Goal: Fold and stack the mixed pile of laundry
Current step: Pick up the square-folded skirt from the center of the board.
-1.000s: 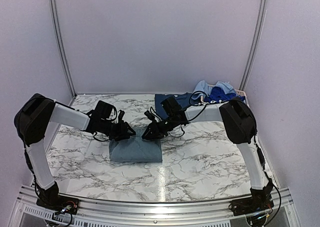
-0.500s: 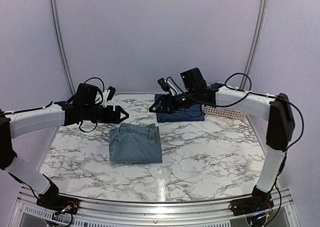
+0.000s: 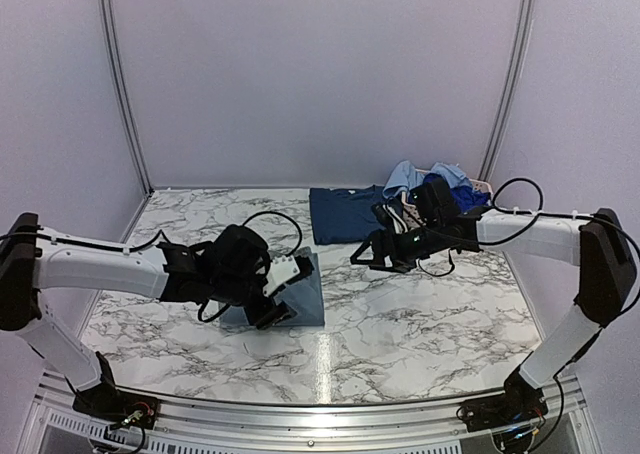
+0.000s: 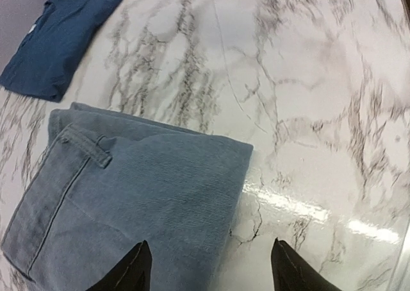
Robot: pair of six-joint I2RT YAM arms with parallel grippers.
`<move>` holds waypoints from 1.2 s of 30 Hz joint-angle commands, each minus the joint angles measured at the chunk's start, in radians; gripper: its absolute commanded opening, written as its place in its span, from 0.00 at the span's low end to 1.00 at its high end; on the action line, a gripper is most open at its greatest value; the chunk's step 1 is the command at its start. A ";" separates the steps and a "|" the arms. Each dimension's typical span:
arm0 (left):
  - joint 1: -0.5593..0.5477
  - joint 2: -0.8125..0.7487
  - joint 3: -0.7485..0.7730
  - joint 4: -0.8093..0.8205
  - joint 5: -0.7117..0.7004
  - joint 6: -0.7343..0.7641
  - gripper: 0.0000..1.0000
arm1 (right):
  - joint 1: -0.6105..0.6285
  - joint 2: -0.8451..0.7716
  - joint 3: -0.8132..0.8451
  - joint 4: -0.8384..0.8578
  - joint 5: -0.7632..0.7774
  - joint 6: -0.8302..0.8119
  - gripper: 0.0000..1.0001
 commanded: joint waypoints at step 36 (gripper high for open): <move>-0.079 0.076 -0.039 0.227 -0.040 0.071 0.00 | 0.155 0.413 -0.092 0.823 -0.182 0.771 0.91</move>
